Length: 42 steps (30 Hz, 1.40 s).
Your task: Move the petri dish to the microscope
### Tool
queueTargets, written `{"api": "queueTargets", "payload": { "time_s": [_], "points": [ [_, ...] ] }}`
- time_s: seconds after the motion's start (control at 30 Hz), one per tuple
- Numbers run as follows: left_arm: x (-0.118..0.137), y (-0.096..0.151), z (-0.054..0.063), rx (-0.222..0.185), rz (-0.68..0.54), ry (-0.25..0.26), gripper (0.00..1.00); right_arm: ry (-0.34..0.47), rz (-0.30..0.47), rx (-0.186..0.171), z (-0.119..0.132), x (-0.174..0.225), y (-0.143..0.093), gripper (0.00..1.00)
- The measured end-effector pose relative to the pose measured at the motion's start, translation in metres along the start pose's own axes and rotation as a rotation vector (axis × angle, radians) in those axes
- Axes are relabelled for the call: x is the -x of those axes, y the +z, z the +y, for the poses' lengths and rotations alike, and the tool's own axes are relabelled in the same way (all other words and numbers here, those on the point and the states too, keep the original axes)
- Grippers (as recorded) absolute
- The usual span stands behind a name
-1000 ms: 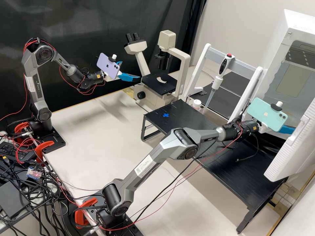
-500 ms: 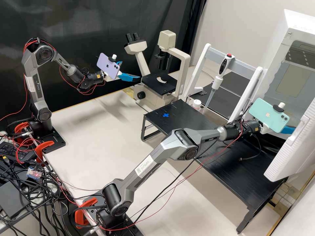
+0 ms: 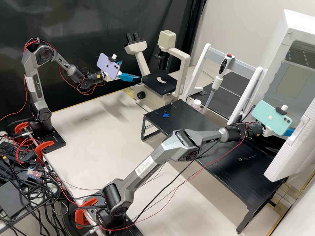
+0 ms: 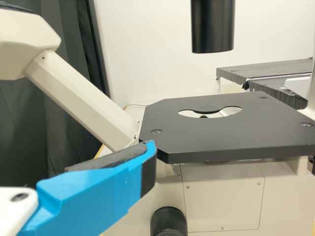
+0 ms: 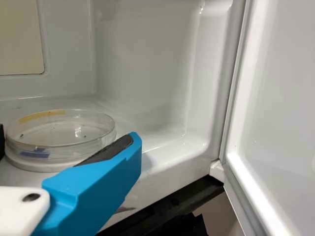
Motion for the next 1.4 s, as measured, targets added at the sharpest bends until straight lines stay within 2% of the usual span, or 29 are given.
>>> {"api": "queueTargets", "payload": {
  "time_s": [0.2,0.43,0.63,0.9,1.17,1.2,1.4],
  "points": [
    [0.0,0.0,0.0,0.0,0.0,0.0,1.0,-0.013,0.005,-0.004,0.006,0.001,-0.004,1.0],
    [0.0,0.0,0.0,0.0,0.0,0.0,1.0,-0.04,0.024,0.025,0.021,-0.002,-0.012,1.0],
    [0.0,0.0,0.0,0.0,0.0,0.0,1.0,-0.066,0.03,0.014,0.022,-0.009,-0.012,1.0],
    [0.0,0.0,0.0,0.0,0.0,0.0,1.0,-0.085,0.033,0.019,0.023,-0.016,-0.015,1.0],
    [0.0,0.0,0.0,0.0,0.0,0.0,1.0,-0.107,0.027,0.006,0.016,-0.022,-0.009,1.0],
    [0.0,0.0,0.0,0.0,0.0,0.0,1.0,-0.11,0.024,0.006,0.015,-0.022,-0.008,0.0],
    [0.0,0.0,0.0,0.0,0.0,0.0,1.0,-0.127,0.0,0.003,0.005,-0.027,0.002,0.0]
  ]
}}
